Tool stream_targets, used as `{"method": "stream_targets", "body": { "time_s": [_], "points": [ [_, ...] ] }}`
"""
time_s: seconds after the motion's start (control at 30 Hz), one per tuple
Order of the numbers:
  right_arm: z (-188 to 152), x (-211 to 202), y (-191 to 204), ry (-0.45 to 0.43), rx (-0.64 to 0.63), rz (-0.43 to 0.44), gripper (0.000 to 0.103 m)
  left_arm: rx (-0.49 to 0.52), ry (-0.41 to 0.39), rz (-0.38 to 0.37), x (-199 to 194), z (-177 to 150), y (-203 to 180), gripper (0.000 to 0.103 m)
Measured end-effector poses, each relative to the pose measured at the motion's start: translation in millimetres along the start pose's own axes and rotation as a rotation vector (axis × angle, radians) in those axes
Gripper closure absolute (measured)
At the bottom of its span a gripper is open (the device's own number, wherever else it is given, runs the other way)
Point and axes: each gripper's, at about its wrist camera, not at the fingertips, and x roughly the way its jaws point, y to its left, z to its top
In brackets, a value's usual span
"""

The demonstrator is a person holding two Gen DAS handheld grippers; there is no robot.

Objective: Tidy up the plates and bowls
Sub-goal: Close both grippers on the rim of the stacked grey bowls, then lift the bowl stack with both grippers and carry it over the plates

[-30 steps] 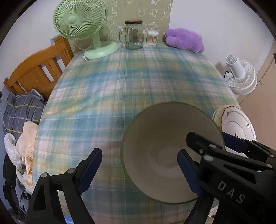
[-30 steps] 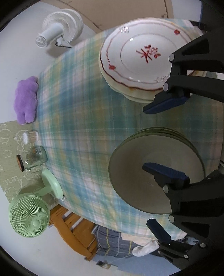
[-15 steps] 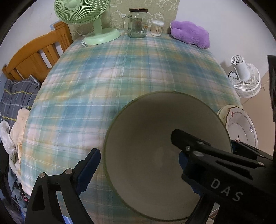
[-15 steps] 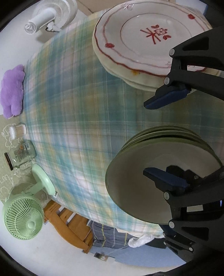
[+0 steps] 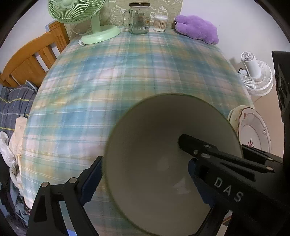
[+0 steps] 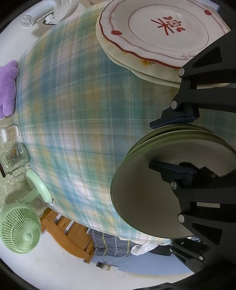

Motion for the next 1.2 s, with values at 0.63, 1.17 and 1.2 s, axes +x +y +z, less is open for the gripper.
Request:
{"method": "stream_targets", "body": {
  "time_s": [0.63, 1.17, 1.2],
  "points": [
    [-4, -1, 11, -0.008, 0.048, -0.113, 0.061, 0.043, -0.005, -0.187, 21, 4, 19, 0.03],
    [-9, -7, 28, -0.026, 0.064, -0.176, 0.059, 0.066, -0.025, -0.254, 7, -1, 28, 0.043],
    [-9, -9, 31, -0.034, 0.066, -0.178, 0.06, 0.068, -0.029, -0.254, 5, 0, 29, 0.043]
  ]
}}
